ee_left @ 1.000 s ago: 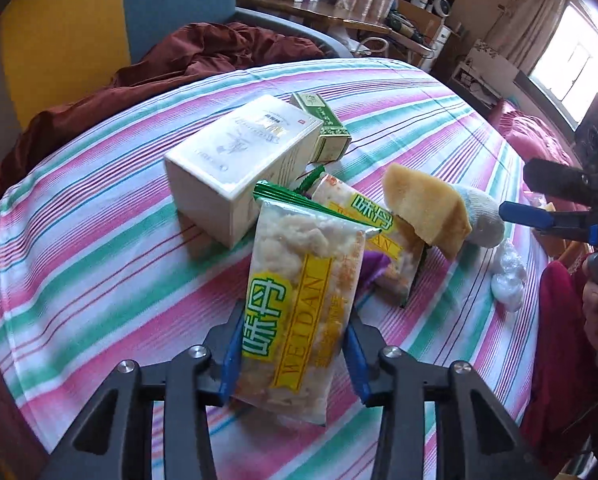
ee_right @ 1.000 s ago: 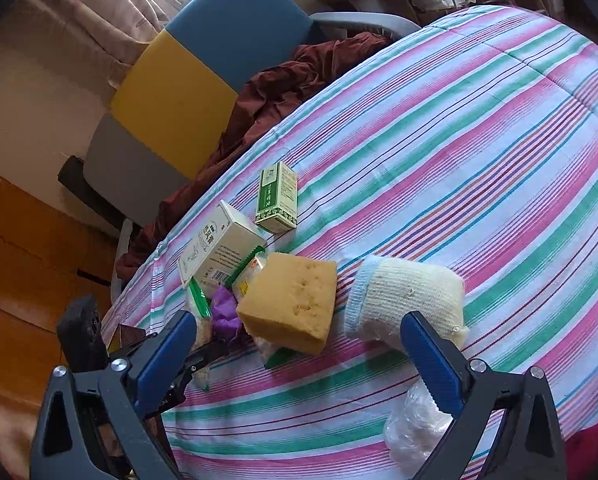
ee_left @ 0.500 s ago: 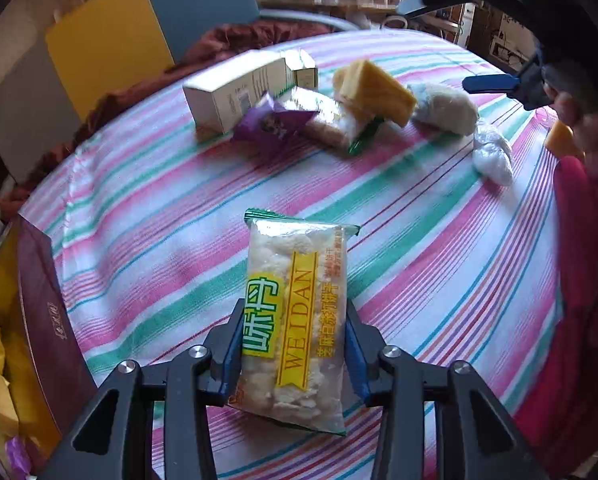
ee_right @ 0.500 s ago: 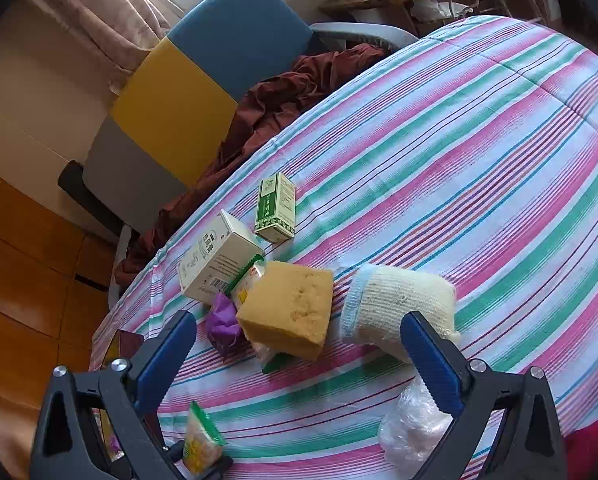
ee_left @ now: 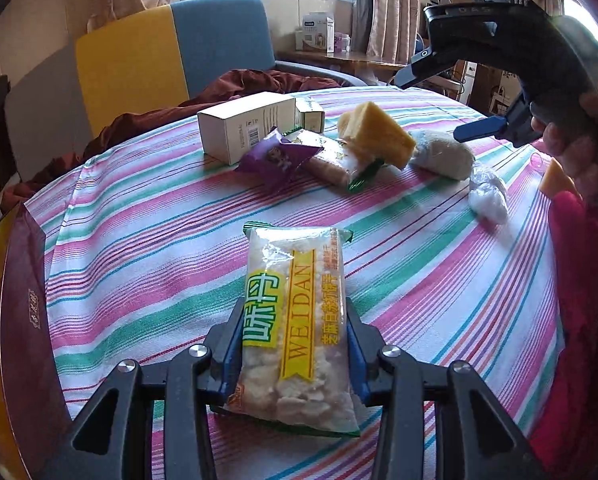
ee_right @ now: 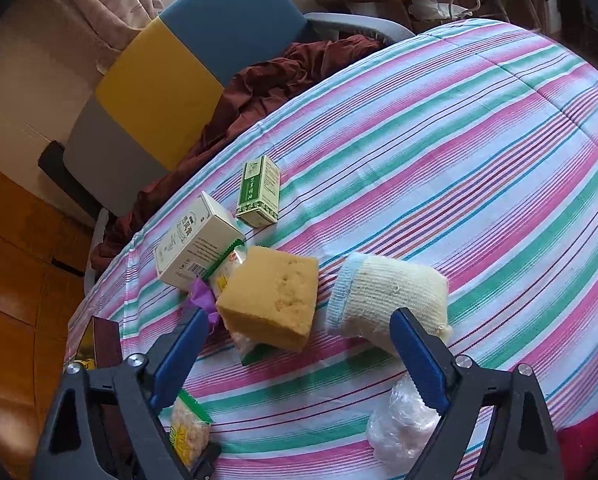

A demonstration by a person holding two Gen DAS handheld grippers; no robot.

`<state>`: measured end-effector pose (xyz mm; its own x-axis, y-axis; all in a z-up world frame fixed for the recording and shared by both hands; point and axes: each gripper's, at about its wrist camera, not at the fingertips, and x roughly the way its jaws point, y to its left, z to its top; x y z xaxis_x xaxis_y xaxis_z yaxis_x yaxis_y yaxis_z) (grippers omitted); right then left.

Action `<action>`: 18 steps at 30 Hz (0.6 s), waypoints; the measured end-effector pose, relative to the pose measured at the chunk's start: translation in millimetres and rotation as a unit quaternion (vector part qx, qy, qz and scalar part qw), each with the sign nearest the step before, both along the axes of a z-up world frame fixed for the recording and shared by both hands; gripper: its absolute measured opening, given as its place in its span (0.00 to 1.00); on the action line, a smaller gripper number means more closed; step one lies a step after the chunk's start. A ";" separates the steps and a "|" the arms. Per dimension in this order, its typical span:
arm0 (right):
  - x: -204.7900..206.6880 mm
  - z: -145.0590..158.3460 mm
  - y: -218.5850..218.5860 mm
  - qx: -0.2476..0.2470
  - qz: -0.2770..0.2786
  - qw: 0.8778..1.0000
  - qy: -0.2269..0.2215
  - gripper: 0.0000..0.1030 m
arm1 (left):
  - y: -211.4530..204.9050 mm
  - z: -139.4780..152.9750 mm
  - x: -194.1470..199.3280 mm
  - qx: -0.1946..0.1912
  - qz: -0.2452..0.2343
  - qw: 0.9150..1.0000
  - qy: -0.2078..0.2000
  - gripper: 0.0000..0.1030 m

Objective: Organize objects
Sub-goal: 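Grasp the white medicine box with the right gripper while the left gripper holds the WEIDAN bag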

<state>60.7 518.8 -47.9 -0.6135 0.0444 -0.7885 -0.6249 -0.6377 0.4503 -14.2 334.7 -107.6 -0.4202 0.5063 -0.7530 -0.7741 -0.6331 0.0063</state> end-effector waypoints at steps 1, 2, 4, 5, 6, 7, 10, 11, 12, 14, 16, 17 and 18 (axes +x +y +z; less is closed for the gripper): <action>-3.5 3.2 -2.8 0.005 0.007 1.000 -0.001 0.85 | -0.4 -0.4 -0.9 0.003 0.000 1.000 -0.002 0.42; -8.9 7.2 -6.6 0.009 0.019 1.000 0.000 0.85 | -1.3 -0.4 -0.4 0.005 0.000 1.000 -0.003 0.42; -26.9 17.6 -16.9 0.019 0.053 0.998 0.005 0.86 | -2.1 -1.3 -1.2 0.009 -0.001 1.000 -0.005 0.42; -37.1 22.4 -23.0 0.027 0.073 0.997 0.007 0.88 | -2.5 -1.5 -1.8 0.011 -0.001 1.000 -0.006 0.42; -50.0 28.3 -30.2 0.043 0.093 0.995 0.009 0.99 | -3.5 -1.5 -1.9 0.014 -0.001 1.000 -0.007 0.42; -62.6 33.6 -37.1 0.061 0.110 0.992 0.011 1.00 | -4.4 -1.4 -2.1 0.016 -0.001 1.000 -0.009 0.42; -94.9 38.2 -50.3 0.074 0.145 0.987 0.003 1.00 | -6.3 -1.2 -3.6 0.024 -0.002 1.000 -0.015 0.42; -103.9 34.7 -50.7 0.048 0.147 0.988 0.002 1.00 | -7.0 -1.0 -3.4 0.025 -0.002 1.000 -0.016 0.42; -111.5 31.2 -50.3 0.017 0.147 0.989 0.005 1.00 | -7.5 -1.0 -3.7 0.027 -0.002 0.999 -0.017 0.42; -123.0 27.0 -49.3 -0.019 0.133 0.991 0.011 1.00 | -8.4 -1.0 -4.4 0.030 -0.003 0.999 -0.020 0.42; -137.3 21.3 -44.4 -0.038 0.104 0.994 0.005 1.00 | -9.4 -1.0 -4.8 0.033 -0.003 0.999 -0.022 0.42; -144.8 15.8 -40.7 -0.053 0.088 0.995 -0.004 1.00 | -9.9 -0.7 -5.4 0.036 -0.004 0.999 -0.023 0.42; -151.6 10.1 -37.1 -0.067 0.073 0.995 -0.010 1.00 | -10.7 -0.4 -5.8 0.039 -0.004 0.999 -0.026 0.42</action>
<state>-90.8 481.7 -37.9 -0.5895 -0.1508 -0.7935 -0.5395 -0.6577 0.5258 -20.1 324.0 -108.1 -0.3774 0.5667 -0.7324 -0.7767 -0.6244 -0.0829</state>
